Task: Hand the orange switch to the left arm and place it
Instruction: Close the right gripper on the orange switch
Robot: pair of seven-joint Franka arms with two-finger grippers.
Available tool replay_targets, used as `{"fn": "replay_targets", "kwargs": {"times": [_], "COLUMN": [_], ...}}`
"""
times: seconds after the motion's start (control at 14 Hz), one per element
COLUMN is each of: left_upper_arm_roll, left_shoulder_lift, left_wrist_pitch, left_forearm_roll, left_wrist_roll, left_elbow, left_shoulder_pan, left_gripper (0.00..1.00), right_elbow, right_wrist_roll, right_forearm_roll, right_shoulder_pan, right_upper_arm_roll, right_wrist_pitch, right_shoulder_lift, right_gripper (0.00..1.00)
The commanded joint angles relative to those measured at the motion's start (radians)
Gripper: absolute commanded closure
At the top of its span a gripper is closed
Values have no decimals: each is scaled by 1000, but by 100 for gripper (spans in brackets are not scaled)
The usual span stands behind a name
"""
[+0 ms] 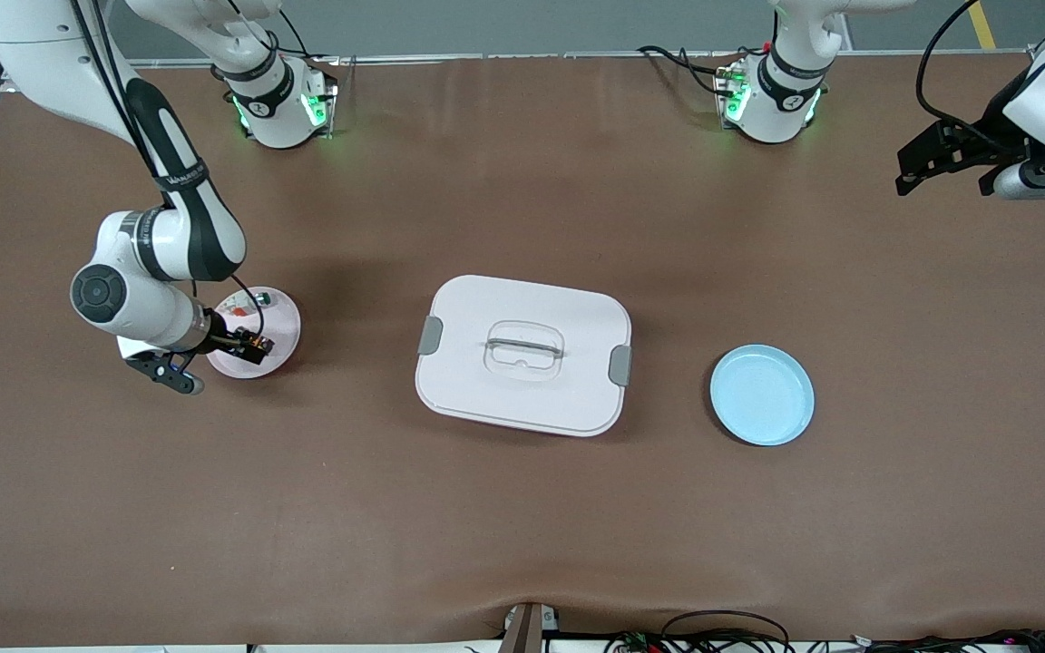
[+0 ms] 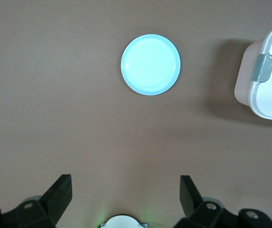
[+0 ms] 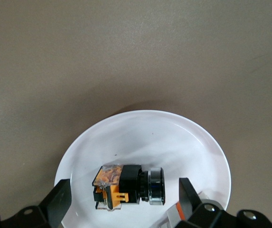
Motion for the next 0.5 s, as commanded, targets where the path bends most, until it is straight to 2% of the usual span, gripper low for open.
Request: {"fn": "replay_targets", "kwargs": {"times": [0.0,0.43], "left_upper_arm_roll": [-1,-1], "left_shoulder_lift": [-1,-1], "left_wrist_pitch": [0,0], "left_forearm_roll": [9,8], "left_wrist_roll": [21,21], "left_elbow": [13,13], "left_shoulder_pan": [1,5], "left_gripper": [0,0], "right_elbow": [-9,-34], "right_wrist_roll": [22,19], "right_forearm_roll": [-8,-10], "right_shoulder_pan": [10,22], "right_upper_arm_roll": [-1,-1], "right_wrist_pitch": [21,34], "right_shoulder_lift": [7,16], "right_gripper": [0,0]}}
